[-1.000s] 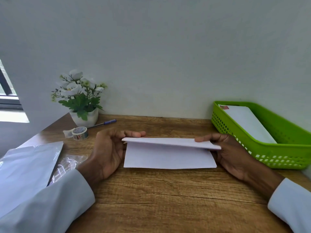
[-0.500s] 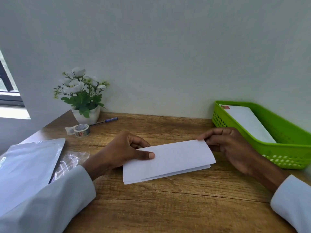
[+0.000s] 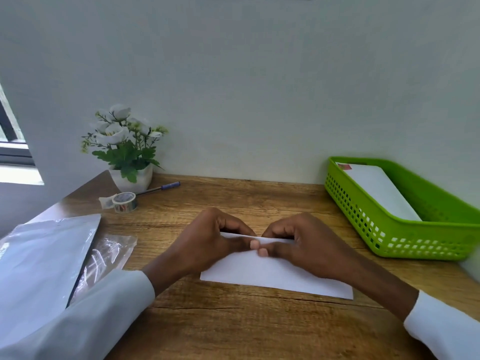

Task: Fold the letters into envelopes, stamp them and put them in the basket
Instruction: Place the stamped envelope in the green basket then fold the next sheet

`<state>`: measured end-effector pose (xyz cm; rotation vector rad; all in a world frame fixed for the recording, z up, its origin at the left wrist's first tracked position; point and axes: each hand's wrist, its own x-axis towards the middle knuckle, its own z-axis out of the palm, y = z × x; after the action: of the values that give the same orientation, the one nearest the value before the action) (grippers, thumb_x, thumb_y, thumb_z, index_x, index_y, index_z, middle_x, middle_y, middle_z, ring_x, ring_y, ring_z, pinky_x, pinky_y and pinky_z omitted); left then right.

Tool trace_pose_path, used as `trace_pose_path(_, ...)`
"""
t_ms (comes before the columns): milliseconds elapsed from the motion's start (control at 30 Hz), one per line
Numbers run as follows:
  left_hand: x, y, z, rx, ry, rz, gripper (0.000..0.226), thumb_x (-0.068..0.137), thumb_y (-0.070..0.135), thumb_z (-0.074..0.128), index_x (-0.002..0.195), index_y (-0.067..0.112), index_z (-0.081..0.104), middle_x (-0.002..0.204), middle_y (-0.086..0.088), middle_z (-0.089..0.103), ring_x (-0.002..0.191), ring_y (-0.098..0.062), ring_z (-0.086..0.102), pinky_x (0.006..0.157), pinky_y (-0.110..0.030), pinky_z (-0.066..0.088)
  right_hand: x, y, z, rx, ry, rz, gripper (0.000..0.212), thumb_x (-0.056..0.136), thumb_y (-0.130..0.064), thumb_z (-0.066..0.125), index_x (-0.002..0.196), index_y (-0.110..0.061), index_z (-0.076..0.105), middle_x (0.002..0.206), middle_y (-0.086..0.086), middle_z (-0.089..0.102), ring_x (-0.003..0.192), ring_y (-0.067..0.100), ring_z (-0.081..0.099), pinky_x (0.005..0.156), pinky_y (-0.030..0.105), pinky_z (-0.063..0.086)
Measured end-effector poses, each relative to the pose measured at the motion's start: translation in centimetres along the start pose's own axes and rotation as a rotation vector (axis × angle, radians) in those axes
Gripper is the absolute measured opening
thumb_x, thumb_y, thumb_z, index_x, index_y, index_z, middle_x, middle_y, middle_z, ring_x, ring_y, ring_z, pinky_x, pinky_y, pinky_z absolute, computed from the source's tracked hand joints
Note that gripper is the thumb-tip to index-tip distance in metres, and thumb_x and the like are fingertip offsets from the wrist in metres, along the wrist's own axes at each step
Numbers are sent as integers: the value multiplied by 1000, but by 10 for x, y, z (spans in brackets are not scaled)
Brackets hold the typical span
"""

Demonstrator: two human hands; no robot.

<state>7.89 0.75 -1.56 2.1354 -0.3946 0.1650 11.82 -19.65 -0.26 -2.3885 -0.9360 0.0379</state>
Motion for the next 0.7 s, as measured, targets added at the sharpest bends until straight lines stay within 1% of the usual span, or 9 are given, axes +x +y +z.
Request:
trace_pose_path(67,1,0,0,-34,22,-19,9,81,30,74,85,25,80,85,14,76,79,-4,71,70,-26,57,2,3,-3,110,-21,51,12,83,-35,73,85,-23,77,77,-7,74,70,10,66,63,36,50)
trace_pose_path(200,3,-3,-3,-79,55,-51,10,82,27,74,88,22,81,88,12,77,82,-5,71,70,-23,54,3,11,-16,199,-38,112,6,85,-24,74,81,-23,78,77,-8,76,65,4,66,60,24,48)
trace_pose_path(333,4,-6,-11,-136,159,-97,6,78,26,77,81,23,81,84,10,77,78,-7,70,71,-29,53,3,22,-34,234,17,189,2,81,-17,77,80,-17,78,75,-4,77,63,2,65,60,18,48)
trace_pose_path(367,4,-6,-13,-154,189,-114,5,77,28,77,79,24,81,83,10,77,77,-6,70,69,-28,52,3,26,-38,240,46,205,1,79,-16,79,80,-15,78,74,-2,77,63,2,64,59,17,48)
trace_pose_path(433,4,-8,-17,-208,260,-154,8,73,30,79,77,24,80,83,9,77,75,-6,69,67,-25,51,2,34,-44,318,146,262,8,75,-12,82,81,-9,77,70,2,75,62,5,64,56,18,49)
trace_pose_path(533,5,-11,-21,-372,356,-244,22,65,31,81,84,19,79,90,3,77,77,-12,69,63,-23,53,-1,41,-38,608,327,359,19,70,-7,84,84,-1,73,75,10,74,64,14,67,55,25,53)
trace_pose_path(567,5,-12,-21,-503,344,-296,27,64,27,82,89,18,78,94,-2,77,77,-14,69,60,-24,54,-1,41,-32,710,375,375,22,69,-6,84,87,2,72,79,13,74,68,17,68,58,27,54)
trace_pose_path(633,4,-11,-18,-774,230,-399,41,65,15,81,105,19,73,103,-9,75,82,-21,71,60,-29,58,1,41,-20,912,464,396,27,70,-5,82,93,3,72,88,15,76,74,19,69,66,29,56)
trace_pose_path(700,3,-10,-17,-870,136,-441,54,65,3,78,115,20,68,109,-12,73,92,-27,72,65,-33,60,4,39,-14,1072,544,422,28,69,-6,81,96,-1,73,93,13,77,78,20,70,71,30,57)
